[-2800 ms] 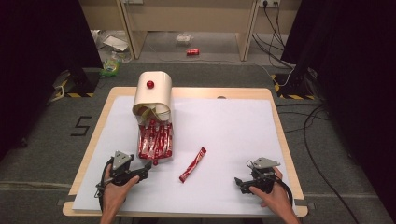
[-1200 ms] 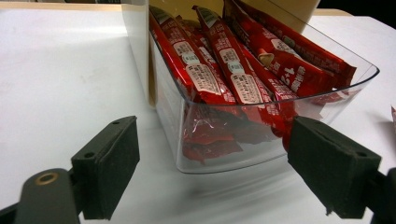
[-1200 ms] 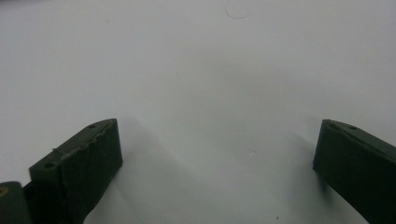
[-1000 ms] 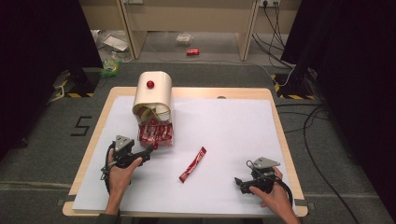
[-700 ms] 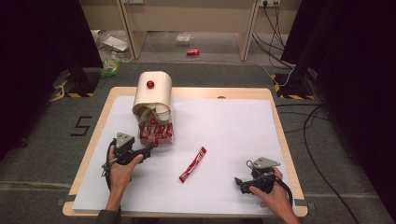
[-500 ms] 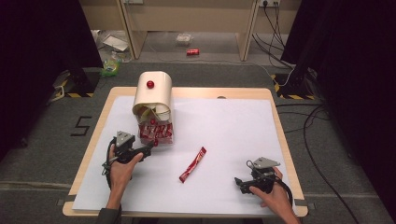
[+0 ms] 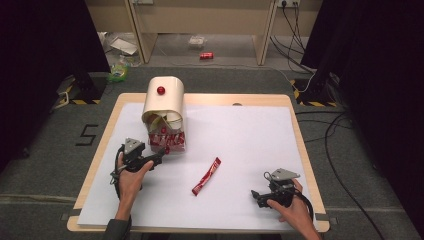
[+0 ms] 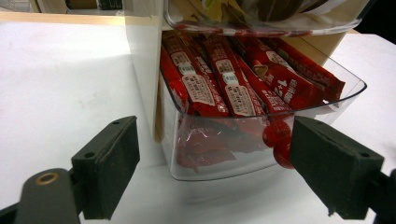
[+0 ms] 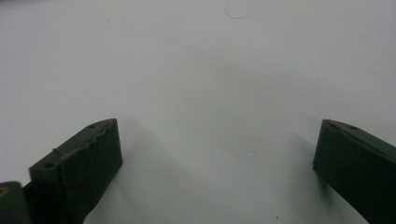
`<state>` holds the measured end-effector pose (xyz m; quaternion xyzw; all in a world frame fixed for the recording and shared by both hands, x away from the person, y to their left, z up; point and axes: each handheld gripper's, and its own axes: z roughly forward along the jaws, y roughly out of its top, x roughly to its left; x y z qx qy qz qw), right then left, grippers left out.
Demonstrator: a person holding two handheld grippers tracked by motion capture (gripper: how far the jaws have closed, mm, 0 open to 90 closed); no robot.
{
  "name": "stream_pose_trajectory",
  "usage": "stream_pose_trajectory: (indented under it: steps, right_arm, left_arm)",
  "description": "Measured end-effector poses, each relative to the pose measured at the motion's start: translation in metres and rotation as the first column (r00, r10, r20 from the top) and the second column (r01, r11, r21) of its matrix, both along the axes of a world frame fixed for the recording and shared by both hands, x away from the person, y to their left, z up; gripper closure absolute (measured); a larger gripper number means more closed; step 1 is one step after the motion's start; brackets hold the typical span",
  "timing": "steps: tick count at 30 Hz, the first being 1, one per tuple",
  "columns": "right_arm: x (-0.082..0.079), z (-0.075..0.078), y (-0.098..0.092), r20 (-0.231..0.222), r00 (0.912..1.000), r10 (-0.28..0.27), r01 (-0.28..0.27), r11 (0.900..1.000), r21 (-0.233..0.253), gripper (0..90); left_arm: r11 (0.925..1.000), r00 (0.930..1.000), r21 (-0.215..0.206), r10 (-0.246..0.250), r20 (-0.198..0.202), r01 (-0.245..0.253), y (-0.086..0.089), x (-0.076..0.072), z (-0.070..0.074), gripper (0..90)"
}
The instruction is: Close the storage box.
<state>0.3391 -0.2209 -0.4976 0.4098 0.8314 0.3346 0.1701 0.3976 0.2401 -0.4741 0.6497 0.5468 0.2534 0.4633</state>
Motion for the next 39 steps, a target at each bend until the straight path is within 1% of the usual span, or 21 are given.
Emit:
stream_pose_trajectory:
  steps: [14, 18, 22, 26, 33, 39]
  right_arm:
    - [0.0, 0.0, 0.0, -0.001, 1.0, 0.0, 0.0, 1.0, 0.0, 1.6]
    - [0.0, 0.0, 0.0, 0.0, 1.0, 0.0, 0.0, 1.0, 0.0, 1.6]
    - [0.0, 0.0, 0.0, 0.0, 1.0, 0.0, 0.0, 1.0, 0.0, 1.6]
    - [0.0, 0.0, 0.0, 0.0, 1.0, 0.0, 0.0, 1.0, 0.0, 1.6]
    - [0.0, 0.0, 0.0, 0.0, 1.0, 0.0, 0.0, 1.0, 0.0, 1.6]
    - [0.0, 0.0, 0.0, 0.0, 1.0, 0.0, 0.0, 1.0, 0.0, 1.6]
  left_arm:
    - [0.9999, 0.9999, 0.005, 0.011, -0.003, -0.011, 0.0, 0.008, 0.0, 15.4]
    - [0.9996, 0.9997, 0.018, 0.023, -0.008, -0.022, 0.0, 0.012, -0.004, 16.5]
    - [0.9997, 0.9996, 0.003, 0.026, -0.014, -0.026, 0.001, 0.015, -0.006, 16.4]
    - [0.9995, 0.9994, -0.003, 0.031, -0.017, -0.031, 0.002, 0.018, -0.006, 15.8]
    - [0.9989, 0.9987, -0.007, 0.047, -0.019, -0.047, 0.002, 0.024, -0.008, 15.8]
    - [0.9991, 0.9989, -0.011, 0.041, -0.024, -0.041, 0.003, 0.027, -0.008, 14.4]
